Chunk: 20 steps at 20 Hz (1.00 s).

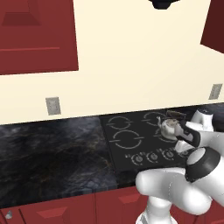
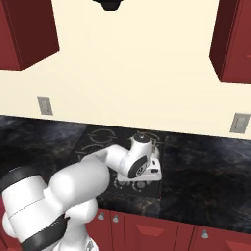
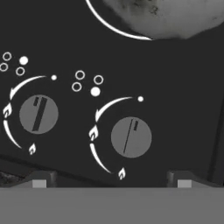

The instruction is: Turn on the front right burner of the stove.

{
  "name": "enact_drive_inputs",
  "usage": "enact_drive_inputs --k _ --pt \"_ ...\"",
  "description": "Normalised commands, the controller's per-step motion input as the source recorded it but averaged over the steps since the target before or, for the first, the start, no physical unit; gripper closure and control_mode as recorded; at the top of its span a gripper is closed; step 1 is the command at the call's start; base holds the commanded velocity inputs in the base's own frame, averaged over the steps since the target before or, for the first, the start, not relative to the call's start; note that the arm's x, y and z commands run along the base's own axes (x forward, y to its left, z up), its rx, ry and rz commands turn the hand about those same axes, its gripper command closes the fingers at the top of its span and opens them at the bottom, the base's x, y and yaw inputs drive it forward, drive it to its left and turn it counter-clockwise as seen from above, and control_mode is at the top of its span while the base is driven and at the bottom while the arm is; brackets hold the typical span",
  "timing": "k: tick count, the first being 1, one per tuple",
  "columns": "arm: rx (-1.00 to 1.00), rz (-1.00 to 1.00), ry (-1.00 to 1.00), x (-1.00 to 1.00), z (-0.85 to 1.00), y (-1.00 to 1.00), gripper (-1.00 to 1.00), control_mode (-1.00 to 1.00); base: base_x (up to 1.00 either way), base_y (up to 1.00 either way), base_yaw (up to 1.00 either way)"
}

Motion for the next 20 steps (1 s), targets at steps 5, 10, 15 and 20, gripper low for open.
enact_drive_inputs --k 5,10,15,20 --pt "0.00 0.00 0.00 0.15 -0.25 0.00 -1.00 -1.00 0.00 0.00 0.00" --pt "0.00 0.00 0.00 0.11 -0.18 -0.04 -1.00 -1.00 0.00 0.00 0.00" --pt "0.00 0.00 0.00 0.10 -0.19 -0.05 -1.00 -1.00 0.00 0.00 0.00" --pt "0.00 0.00 0.00 0.13 -0.19 -0.03 -1.00 -1.00 0.00 0.00 0.00"
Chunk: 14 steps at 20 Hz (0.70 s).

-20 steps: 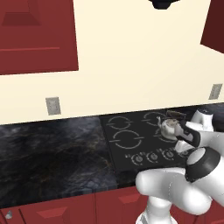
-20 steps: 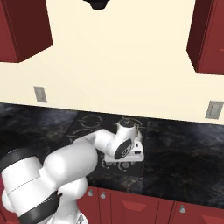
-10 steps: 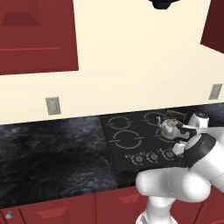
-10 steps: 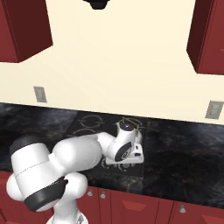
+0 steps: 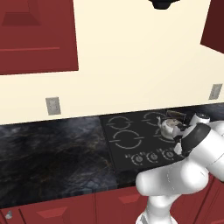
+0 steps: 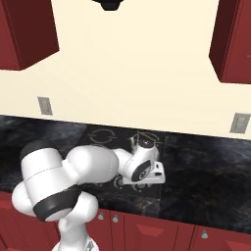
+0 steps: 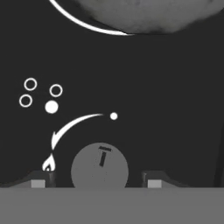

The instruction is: Turn on the front right burner of the stove.

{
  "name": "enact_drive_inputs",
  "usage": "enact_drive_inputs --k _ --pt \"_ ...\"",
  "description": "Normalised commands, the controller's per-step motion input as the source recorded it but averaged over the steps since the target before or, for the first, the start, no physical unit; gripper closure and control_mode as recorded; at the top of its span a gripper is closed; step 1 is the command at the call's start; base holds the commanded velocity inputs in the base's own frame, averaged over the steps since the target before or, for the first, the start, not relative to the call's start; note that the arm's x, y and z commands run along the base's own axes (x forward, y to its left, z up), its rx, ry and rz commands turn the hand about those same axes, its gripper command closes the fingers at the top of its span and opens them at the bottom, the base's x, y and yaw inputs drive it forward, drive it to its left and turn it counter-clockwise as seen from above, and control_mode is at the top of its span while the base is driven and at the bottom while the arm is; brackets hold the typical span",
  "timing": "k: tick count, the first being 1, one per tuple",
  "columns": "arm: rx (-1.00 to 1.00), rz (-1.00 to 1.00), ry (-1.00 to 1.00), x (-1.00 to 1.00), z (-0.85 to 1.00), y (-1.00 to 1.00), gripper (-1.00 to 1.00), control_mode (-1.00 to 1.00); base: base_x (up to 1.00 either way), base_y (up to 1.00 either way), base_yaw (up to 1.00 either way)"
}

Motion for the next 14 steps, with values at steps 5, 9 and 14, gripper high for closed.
enact_drive_inputs --k 5,9,14 --pt "0.00 0.00 0.02 0.16 -0.22 0.00 1.00 -1.00 0.00 0.00 0.00" --pt "0.00 0.00 0.00 0.00 -0.05 0.00 1.00 -1.00 0.00 0.00 0.00" --pt "0.00 0.01 0.00 0.00 -0.07 0.00 1.00 -1.00 0.00 0.00 0.00"
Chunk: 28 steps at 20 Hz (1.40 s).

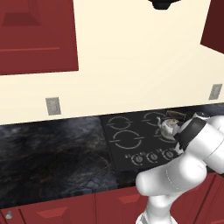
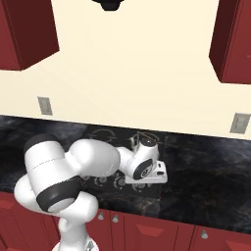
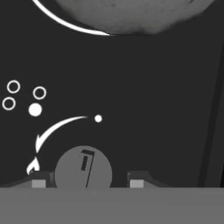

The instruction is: Turn on the front right burner of the stove.

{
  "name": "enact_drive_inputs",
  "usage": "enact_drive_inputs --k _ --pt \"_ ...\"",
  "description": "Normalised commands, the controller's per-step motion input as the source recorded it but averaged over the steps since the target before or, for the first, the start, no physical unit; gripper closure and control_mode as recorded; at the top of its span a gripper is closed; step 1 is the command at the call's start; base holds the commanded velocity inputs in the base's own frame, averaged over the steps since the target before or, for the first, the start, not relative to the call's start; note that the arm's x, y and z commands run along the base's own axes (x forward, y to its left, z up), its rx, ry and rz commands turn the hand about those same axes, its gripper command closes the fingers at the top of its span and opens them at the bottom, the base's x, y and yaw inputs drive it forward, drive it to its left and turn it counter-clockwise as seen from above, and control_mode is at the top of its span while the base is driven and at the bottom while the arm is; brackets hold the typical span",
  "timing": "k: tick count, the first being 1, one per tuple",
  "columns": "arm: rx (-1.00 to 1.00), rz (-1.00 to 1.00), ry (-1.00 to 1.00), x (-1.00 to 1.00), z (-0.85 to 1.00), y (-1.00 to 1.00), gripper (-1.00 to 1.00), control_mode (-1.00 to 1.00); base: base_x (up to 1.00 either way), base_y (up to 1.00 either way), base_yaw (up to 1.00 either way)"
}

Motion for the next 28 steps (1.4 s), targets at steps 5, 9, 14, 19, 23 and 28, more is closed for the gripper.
enact_drive_inputs --k 5,9,14,19,23,28 --pt "0.00 0.16 0.00 0.00 -0.28 0.00 1.00 -1.00 0.00 0.00 0.00" --pt "0.00 0.21 0.06 0.00 -0.29 0.11 1.00 -1.00 0.00 0.00 0.00" --pt "0.00 0.36 0.00 -0.03 -0.35 0.22 1.00 -1.00 0.00 0.00 0.00" --pt "0.00 0.47 -0.06 -0.14 -0.37 0.22 1.00 -1.00 0.00 0.00 0.00" --pt "-0.01 0.51 0.03 -0.06 -0.38 0.38 1.00 -1.00 0.00 0.00 0.00" --pt "-0.09 0.53 0.21 -0.01 -0.32 0.47 1.00 -1.00 0.00 0.00 0.00"
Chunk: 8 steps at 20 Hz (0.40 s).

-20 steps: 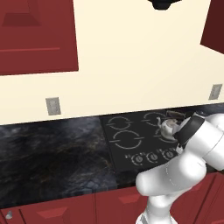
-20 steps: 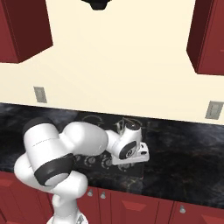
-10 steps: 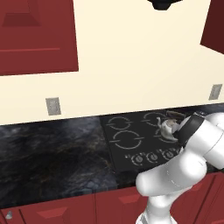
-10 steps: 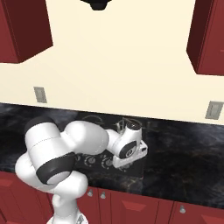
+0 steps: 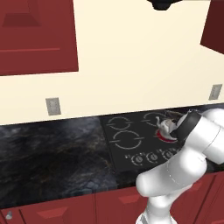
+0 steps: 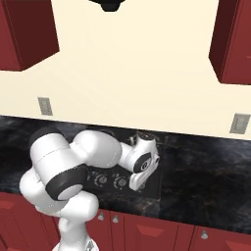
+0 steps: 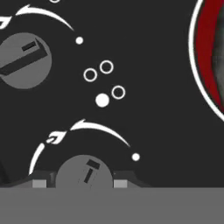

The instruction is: Turn on the front right burner of the stove.

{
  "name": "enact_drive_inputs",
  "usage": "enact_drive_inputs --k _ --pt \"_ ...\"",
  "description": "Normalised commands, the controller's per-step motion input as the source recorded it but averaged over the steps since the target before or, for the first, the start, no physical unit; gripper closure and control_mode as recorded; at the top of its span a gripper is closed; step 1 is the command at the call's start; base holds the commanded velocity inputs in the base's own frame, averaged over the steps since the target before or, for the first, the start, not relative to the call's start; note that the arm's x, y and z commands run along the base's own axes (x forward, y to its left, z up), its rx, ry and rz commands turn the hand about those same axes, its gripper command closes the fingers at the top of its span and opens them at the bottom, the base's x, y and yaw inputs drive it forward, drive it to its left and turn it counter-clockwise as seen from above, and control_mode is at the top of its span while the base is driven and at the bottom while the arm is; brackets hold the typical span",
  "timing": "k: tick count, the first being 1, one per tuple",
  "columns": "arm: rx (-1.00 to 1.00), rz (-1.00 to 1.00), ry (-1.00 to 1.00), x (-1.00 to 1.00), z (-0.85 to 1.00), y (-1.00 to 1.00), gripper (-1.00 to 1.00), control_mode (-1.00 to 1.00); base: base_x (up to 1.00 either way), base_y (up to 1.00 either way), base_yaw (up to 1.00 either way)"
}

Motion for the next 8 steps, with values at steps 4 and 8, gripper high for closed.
enact_drive_inputs --k 4,8 --pt "-0.01 0.26 0.03 -0.22 -0.40 0.02 1.00 -1.00 0.00 0.00 0.00" --pt "0.00 0.09 0.00 -0.16 -0.36 0.00 1.00 -1.00 0.00 0.00 0.00"
